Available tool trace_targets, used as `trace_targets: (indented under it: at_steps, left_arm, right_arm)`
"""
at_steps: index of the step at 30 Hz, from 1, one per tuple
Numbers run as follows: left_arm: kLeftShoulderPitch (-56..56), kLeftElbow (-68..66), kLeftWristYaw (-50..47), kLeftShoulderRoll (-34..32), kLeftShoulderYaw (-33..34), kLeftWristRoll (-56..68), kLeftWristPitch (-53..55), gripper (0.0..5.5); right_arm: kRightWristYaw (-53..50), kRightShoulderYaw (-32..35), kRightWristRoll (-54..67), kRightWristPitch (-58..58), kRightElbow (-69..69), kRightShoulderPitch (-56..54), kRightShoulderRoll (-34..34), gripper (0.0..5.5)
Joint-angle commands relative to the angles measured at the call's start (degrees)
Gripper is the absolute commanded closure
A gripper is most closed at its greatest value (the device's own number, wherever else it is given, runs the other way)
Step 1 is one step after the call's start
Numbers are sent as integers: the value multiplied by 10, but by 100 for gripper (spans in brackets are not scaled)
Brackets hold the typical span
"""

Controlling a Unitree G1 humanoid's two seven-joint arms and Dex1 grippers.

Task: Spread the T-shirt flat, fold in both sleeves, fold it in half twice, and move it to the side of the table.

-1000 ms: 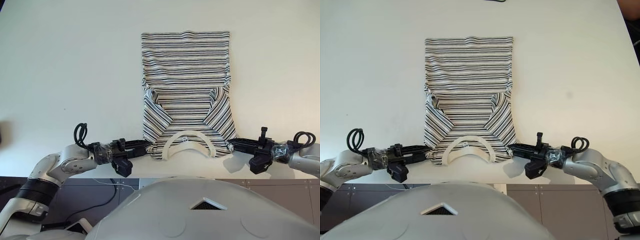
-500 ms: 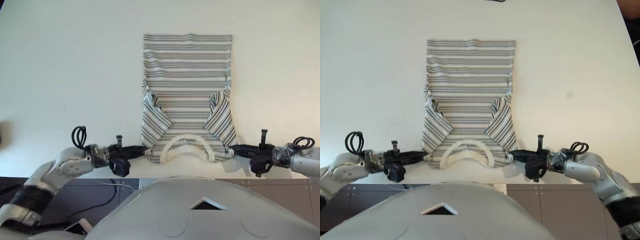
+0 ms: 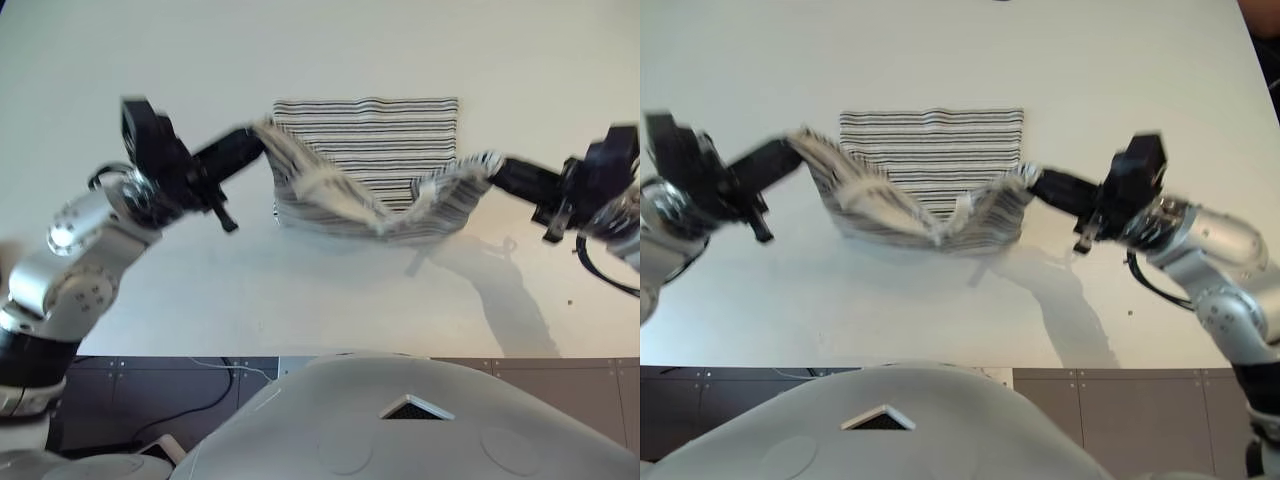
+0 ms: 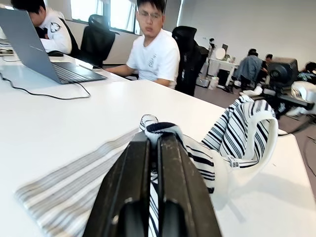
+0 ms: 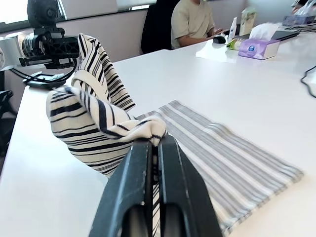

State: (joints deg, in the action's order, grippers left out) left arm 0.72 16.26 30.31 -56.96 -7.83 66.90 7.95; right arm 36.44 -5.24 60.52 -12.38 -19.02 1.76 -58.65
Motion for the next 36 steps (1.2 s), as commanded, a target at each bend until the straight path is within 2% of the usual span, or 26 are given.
trace_targets:
  at_steps: [1, 4, 8, 16, 21, 22, 29, 36]
  left_arm:
    - [137, -147, -44, 86, -25, -139, 51, 539]
    - [198, -268, -30, 144, -54, -271, 31, 539]
    - [215, -351, 2, 202, -54, -362, -1, 539]
    - [204, -372, 32, 261, -12, -432, -19, 539]
    - [252, -503, -3, 292, -17, -536, -66, 539]
    - [259, -521, -5, 299, -14, -548, -76, 513]
    - [322, -651, -27, 356, 12, -592, -135, 414]
    - [378, -792, -90, 376, 29, -641, -160, 307]
  right_arm:
    - [-55, -35, -112, -44, 111, -121, 98, 540]
    - [-72, -67, -228, -24, 214, -181, 171, 540]
    - [-77, -70, -313, -5, 283, -207, 234, 540]
    - [-66, -32, -378, 3, 309, -214, 288, 540]
    - [-97, -52, -470, 49, 427, -265, 348, 540]
    - [-106, -52, -487, 63, 457, -276, 358, 540]
    - [-177, -19, -554, 138, 632, -350, 404, 427]
    - [-223, 1, -590, 184, 800, -438, 447, 302]
